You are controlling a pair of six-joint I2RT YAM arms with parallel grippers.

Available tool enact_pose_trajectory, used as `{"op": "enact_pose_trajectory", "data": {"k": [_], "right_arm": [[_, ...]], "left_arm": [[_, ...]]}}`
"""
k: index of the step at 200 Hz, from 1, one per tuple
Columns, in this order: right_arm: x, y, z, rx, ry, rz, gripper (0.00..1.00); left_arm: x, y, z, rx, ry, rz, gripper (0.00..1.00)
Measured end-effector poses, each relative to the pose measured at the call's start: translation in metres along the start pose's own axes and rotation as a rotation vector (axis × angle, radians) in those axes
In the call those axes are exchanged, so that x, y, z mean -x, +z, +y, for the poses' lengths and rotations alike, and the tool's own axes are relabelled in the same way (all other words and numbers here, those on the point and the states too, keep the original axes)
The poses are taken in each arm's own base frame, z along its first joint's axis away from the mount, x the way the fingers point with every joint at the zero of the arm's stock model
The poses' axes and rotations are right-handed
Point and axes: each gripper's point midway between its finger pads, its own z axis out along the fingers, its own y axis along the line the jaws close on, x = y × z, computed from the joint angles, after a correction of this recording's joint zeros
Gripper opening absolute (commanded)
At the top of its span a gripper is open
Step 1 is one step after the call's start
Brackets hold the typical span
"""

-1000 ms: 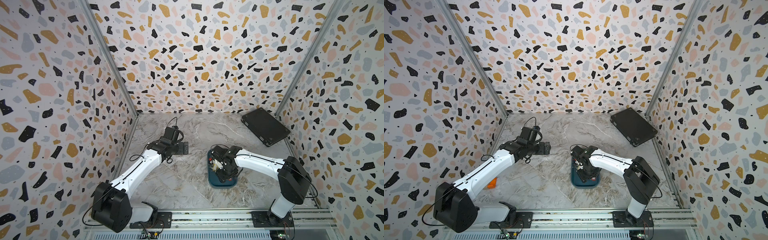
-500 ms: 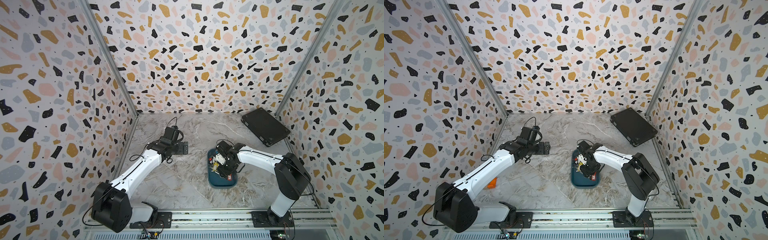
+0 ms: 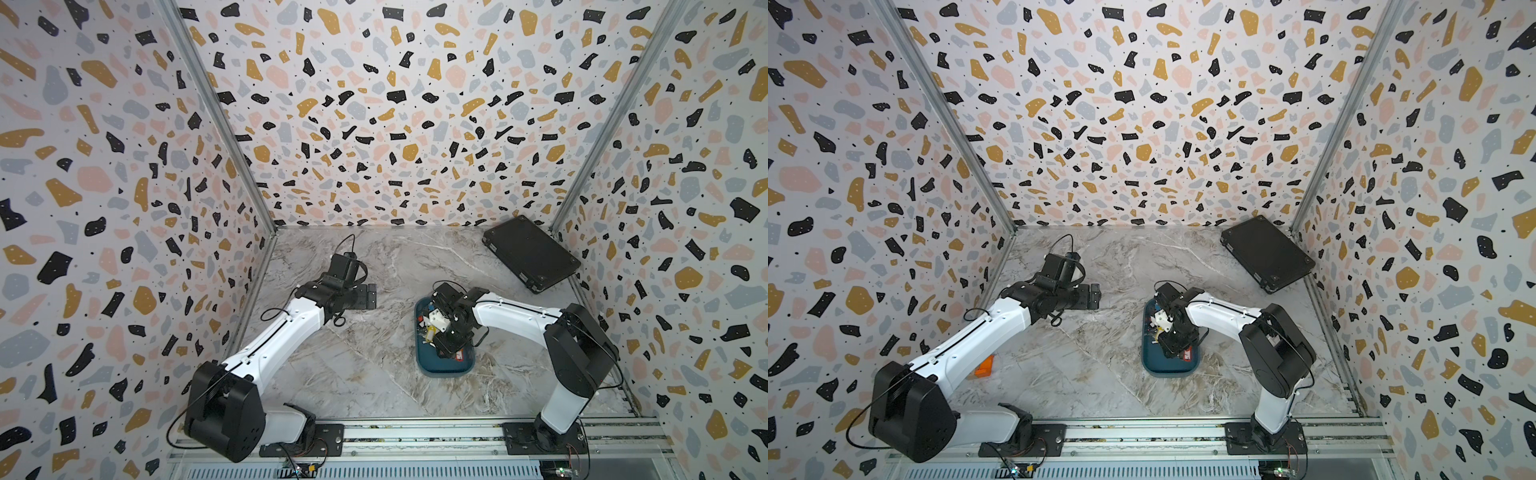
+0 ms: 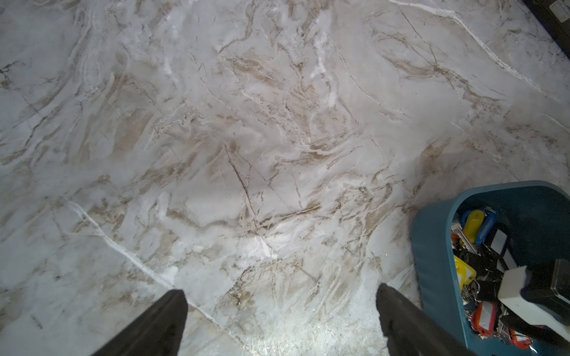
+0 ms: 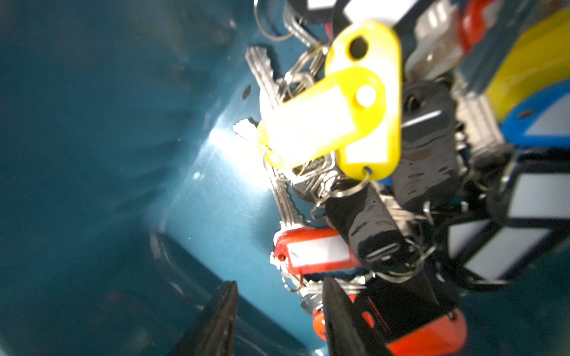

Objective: Take the keys out of the storage box
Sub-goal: Pick up the key from the storage box.

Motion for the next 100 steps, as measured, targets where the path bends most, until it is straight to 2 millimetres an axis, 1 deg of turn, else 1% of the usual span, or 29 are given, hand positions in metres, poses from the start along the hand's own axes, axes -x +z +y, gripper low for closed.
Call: {"op": "enact_pose_trajectory", "data": {"k": [31, 56, 63, 72, 81, 100], "right_arm": [[-0.0008, 0.0006, -0.0003, -0.001, -0.003, 0.002, 0.36], [-0.0005, 0.0006, -0.0012, -0.006, -0.003, 0.001, 0.23], [-0.0004, 0.0006, -0.0014, -0.007, -0.002, 0.0, 0.2], [-0.0004, 0.0007, -0.0021, -0.011, -0.003, 0.0, 0.2], [-0.0005, 0.0007, -0.0024, -0.013, 0.0, 0.0, 0.22], [-0.0003, 0.0011, -0.0029, -0.015, 0.0, -0.001, 0.32]], "left_arm": [[-0.0007, 0.0004, 0.0001, 0.001, 0.0, 0.003, 1.0], [-0.001, 0.0004, 0.0003, 0.001, 0.0, 0.005, 1.0], [-0.0013, 0.0004, 0.0003, 0.001, 0.0, 0.006, 1.0], [-0.0016, 0.0005, 0.0004, 0.002, 0.001, 0.007, 1.0], [-0.0017, 0.0006, 0.0004, 0.002, 0.001, 0.008, 0.99], [-0.0019, 0.0009, 0.0004, 0.002, 0.001, 0.009, 1.0]]}}
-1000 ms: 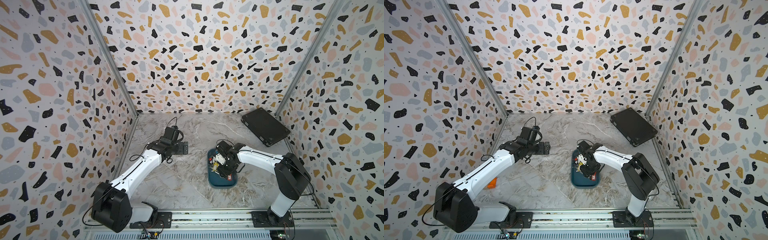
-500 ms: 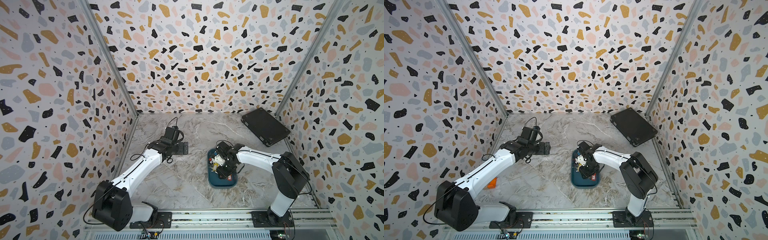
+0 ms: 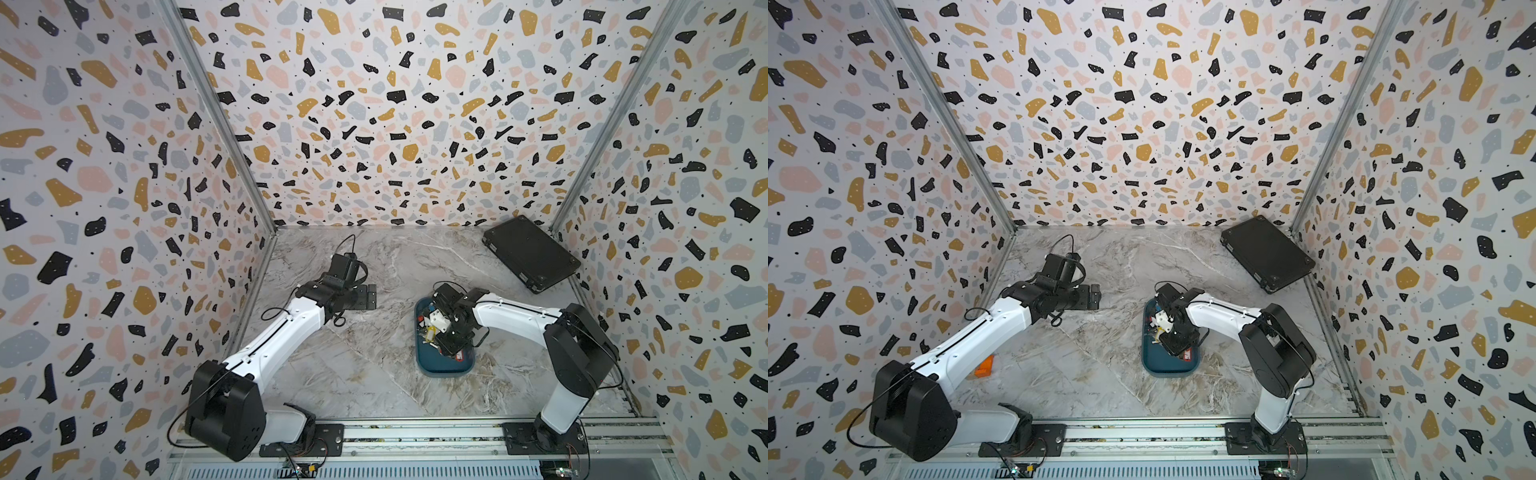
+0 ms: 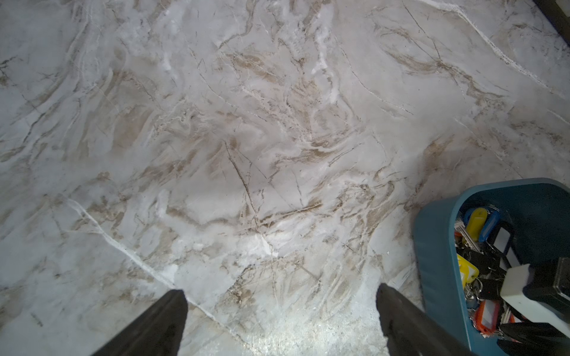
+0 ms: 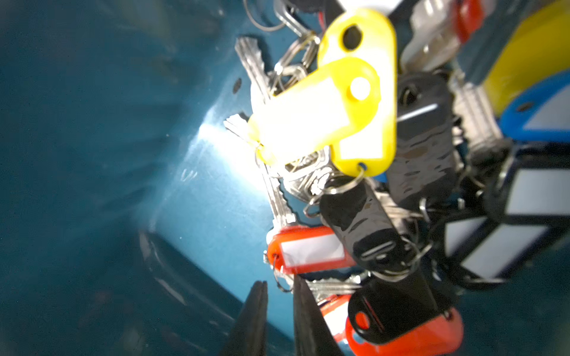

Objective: Take the keys out of the storage box
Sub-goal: Pick up the key from the storage box.

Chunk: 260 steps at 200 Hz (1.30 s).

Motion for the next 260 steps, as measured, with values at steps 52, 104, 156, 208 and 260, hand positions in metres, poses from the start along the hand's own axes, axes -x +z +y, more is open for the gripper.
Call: {"op": "enact_pose_trajectory", "data": {"k": [52, 104, 156, 208, 260], "right_arm": [[0.002, 0.003, 0.0, 0.002, 0.003, -0.007, 0.29], [0.004, 0.006, 0.002, 0.02, 0.018, -0.01, 0.0], [0.003, -0.037, 0.008, 0.006, 0.039, -0.108, 0.0], [0.019, -0.111, 0.005, -0.043, 0.081, -0.28, 0.0], [0.029, -0.156, -0.077, -0.192, 0.337, -0.383, 0.0]], "left_arm": [[0.0, 0.0, 0.0, -0.001, 0.0, 0.0, 1.0], [0.0, 0.0, 0.0, -0.001, 0.0, 0.0, 1.0], [0.0, 0.0, 0.0, -0.001, 0.0, 0.0, 1.0], [0.0, 0.0, 0.0, -0.001, 0.0, -0.001, 0.99], [0.0, 0.0, 0.0, -0.002, 0.0, 0.0, 1.0]]}}
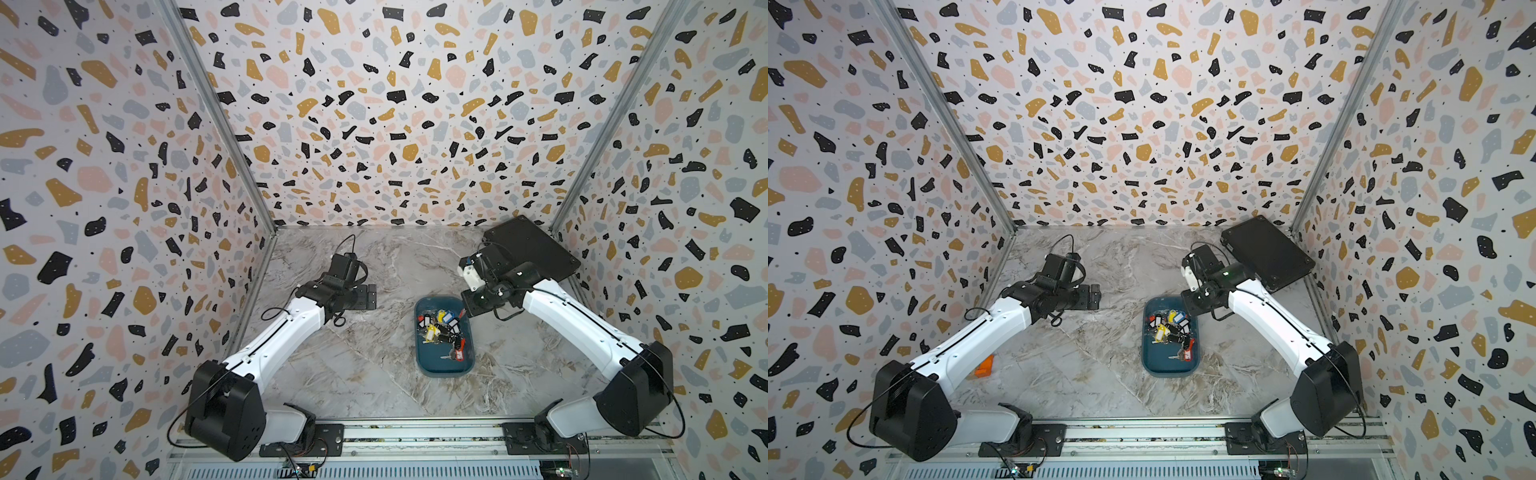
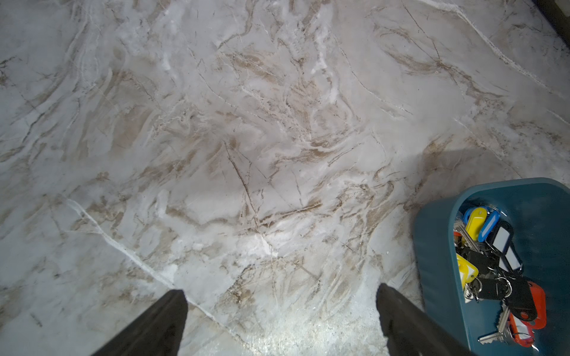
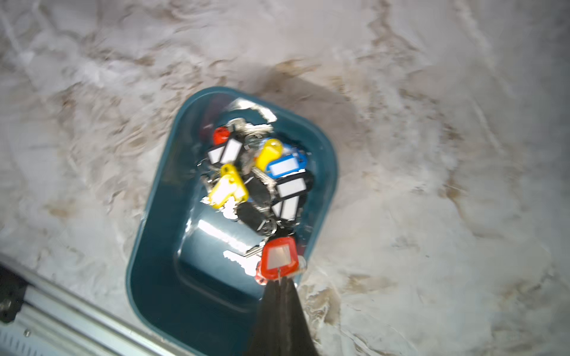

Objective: Take the keys out of the storage box
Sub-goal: Place the key at the center of the board.

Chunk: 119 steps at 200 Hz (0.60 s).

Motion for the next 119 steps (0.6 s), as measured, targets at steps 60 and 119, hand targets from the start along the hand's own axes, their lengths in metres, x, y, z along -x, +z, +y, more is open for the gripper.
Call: {"op": "enact_pose_trajectory", "data": {"k": [60, 119], "right_arm": [[-0.006, 0.045, -0.078, -0.182, 0.211, 0.119, 0.0], [-0.044, 0.1, -0.115, -0.232, 0.35, 0.256, 0.28]], "left_arm": [[-0.001, -0.001, -0.003, -0.009, 0.003, 0.001, 0.99], [-0.005, -0.001, -0.01, -0.02, 0.019, 0.015, 1.0]]}}
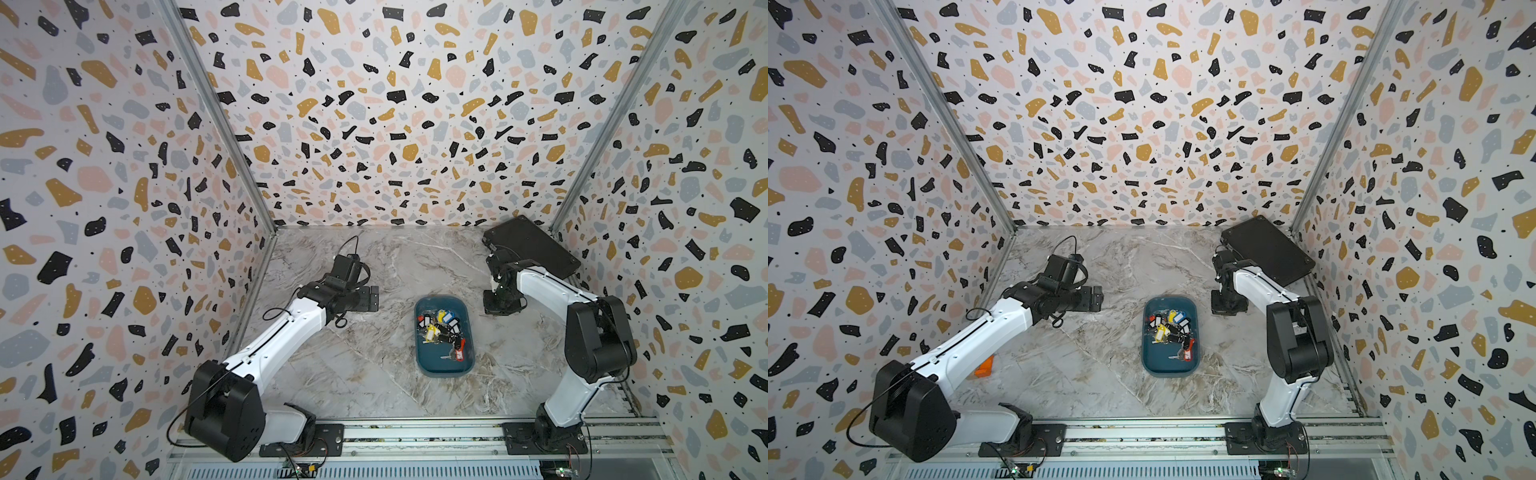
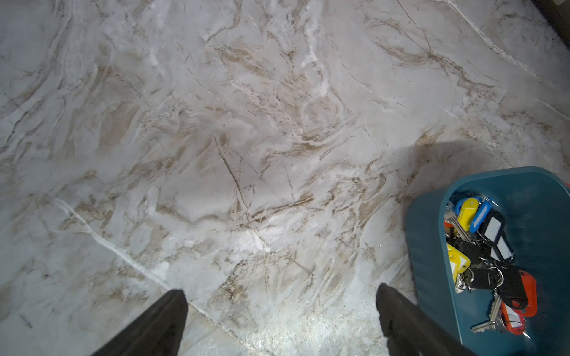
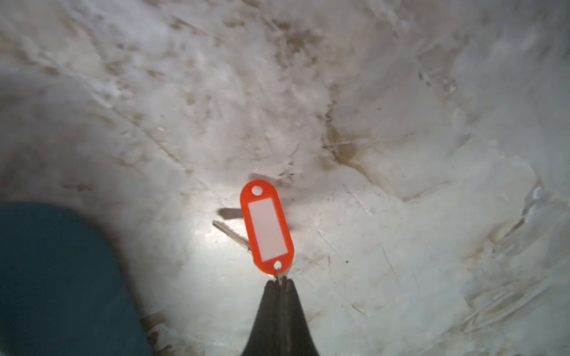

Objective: Take the keys out of the storage box
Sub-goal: Place the key at the center of the board.

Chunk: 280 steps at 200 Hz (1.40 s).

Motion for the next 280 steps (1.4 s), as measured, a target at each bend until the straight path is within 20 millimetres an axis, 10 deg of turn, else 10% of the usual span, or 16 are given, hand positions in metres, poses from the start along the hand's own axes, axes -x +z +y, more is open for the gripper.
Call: {"op": "enact_pose_trajectory", "data": {"k": [33, 127, 168, 210, 280], "right_arm": [[-0.002, 0.002, -0.004, -0.005, 0.022, 0.0, 0.58], [-0.036, -0.117, -0.024, 0.061, 0.029, -0.274, 0.36], [-0.081, -0.102, -0.034, 0.054, 0.013, -0.203, 0.32], [-0.102, -0.095, -0.039, 0.051, 0.01, -0.186, 0.34], [-0.101, -0.095, -0.039, 0.052, 0.01, -0.187, 0.35]], "left_arm": [[-0.001, 0.0, -0.004, -0.004, 0.009, 0.007, 1.0], [-0.025, 0.006, -0.043, -0.019, 0.128, 0.107, 0.92], [-0.057, -0.008, -0.105, -0.073, 0.296, 0.178, 0.74], [-0.049, -0.017, -0.167, -0.125, 0.404, 0.184, 0.49], [-0.067, 0.053, -0.213, -0.093, 0.473, 0.347, 0.42]]}}
